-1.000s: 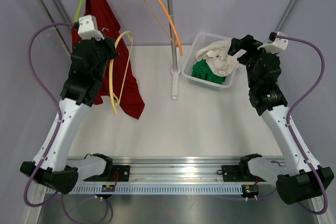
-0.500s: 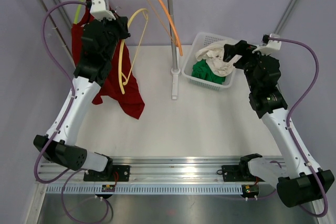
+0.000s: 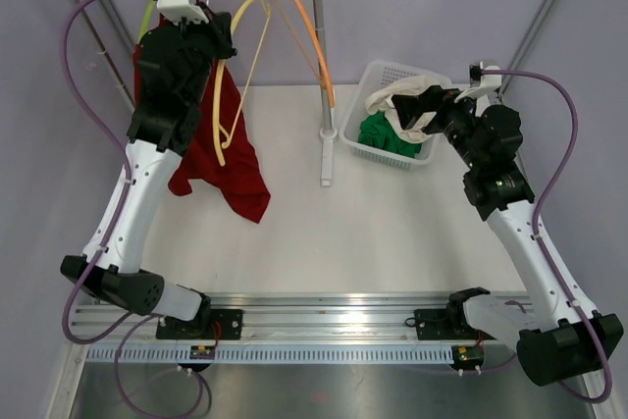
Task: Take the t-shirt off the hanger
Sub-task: Place the tshirt into the basket, then hang the hanger back to the clothesline with the left arm
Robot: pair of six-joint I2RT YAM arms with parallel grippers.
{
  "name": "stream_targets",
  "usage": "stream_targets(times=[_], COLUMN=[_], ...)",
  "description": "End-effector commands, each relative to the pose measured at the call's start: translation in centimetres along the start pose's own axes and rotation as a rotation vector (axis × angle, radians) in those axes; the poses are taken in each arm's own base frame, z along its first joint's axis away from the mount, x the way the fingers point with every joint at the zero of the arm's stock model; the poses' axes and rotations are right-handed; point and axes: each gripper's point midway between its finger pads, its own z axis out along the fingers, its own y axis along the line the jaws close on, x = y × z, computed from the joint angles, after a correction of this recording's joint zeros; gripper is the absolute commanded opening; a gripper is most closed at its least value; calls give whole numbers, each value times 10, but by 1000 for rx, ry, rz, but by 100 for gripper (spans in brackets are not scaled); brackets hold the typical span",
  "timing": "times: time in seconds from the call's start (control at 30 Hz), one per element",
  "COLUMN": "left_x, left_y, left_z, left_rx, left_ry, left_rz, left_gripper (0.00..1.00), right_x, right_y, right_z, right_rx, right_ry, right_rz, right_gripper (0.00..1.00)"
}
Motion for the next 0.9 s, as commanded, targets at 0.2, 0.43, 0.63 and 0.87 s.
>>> stream_targets(times=[0.2,0.43,0.63,0.87], left_x=[-61,-70,-71,-73], left_y=[3,8,17,16], left_z=[27,35,50,69], left_rx=[-69,-102,-160,-155], left_ry=[-121,-140,-152,-184], left_rz=[47,93,126,118], left_gripper=[0,0,0,0], right_x=[-27,-24,-21,-22], right_y=[17,15,14,12], right_z=[-15,-11,-10,-12], right_rx=[-51,-50,-46,-35], right_ry=[-78,-74,-68,-75], right_rz=[-39,-33,-32,-38], right_gripper=[99,99,100,100])
